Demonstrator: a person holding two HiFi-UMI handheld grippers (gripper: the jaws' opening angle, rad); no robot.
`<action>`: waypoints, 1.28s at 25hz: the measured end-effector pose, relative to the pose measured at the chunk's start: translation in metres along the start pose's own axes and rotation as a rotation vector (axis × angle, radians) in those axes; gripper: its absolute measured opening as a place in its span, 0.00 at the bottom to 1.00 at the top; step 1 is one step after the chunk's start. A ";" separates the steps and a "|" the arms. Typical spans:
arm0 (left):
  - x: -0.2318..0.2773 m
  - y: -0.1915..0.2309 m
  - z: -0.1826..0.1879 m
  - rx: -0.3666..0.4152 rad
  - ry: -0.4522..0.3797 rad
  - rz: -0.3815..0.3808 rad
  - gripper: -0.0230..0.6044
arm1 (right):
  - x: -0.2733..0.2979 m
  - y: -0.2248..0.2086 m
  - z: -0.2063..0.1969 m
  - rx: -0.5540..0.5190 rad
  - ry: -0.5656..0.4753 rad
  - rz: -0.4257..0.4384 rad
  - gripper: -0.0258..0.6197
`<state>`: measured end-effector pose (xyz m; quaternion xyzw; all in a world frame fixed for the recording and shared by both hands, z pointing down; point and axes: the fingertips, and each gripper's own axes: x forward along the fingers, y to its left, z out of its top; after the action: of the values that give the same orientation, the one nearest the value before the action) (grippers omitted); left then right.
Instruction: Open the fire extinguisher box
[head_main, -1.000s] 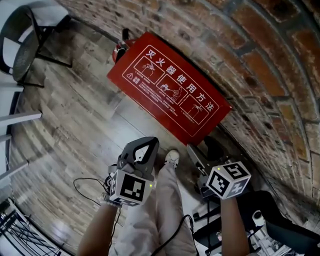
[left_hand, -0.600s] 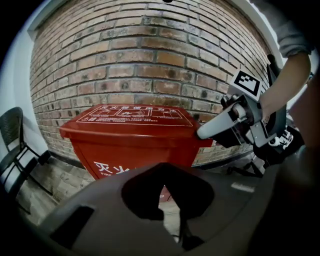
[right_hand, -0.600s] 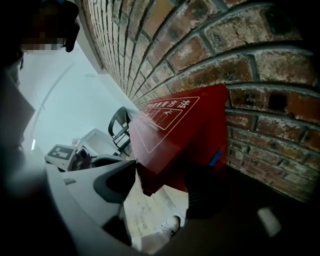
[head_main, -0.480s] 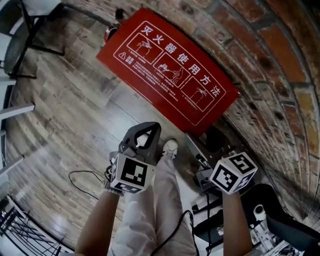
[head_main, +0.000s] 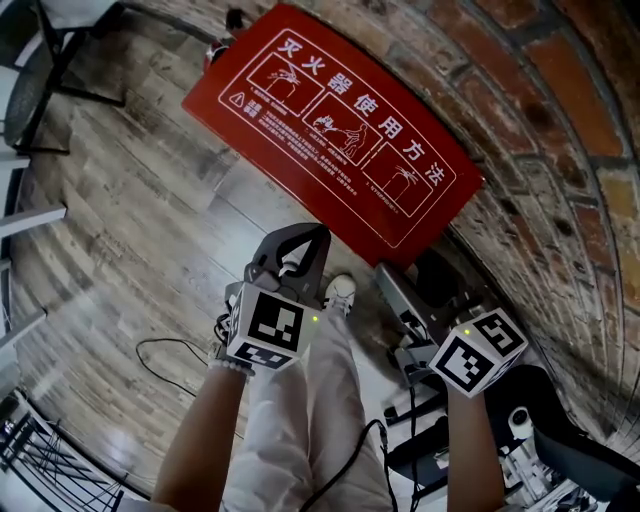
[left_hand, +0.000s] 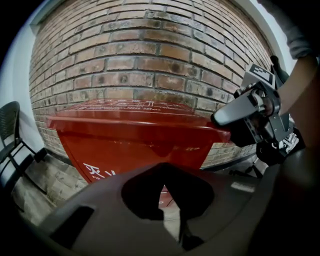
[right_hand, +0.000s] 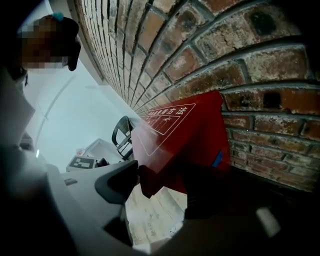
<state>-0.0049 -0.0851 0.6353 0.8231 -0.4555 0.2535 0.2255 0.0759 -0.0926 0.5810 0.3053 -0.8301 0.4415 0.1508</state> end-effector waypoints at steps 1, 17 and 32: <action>0.001 0.000 0.000 -0.007 -0.002 -0.001 0.03 | 0.000 0.001 0.001 0.002 -0.003 0.006 0.48; -0.006 -0.007 -0.029 -0.010 0.037 0.004 0.03 | -0.022 0.027 0.006 -0.092 -0.003 0.107 0.53; -0.005 -0.002 -0.006 -0.013 0.046 0.002 0.03 | -0.049 0.033 0.078 -0.277 -0.078 0.055 0.43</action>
<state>-0.0065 -0.0774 0.6368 0.8150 -0.4525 0.2697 0.2413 0.0939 -0.1250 0.4904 0.2753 -0.8965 0.3144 0.1471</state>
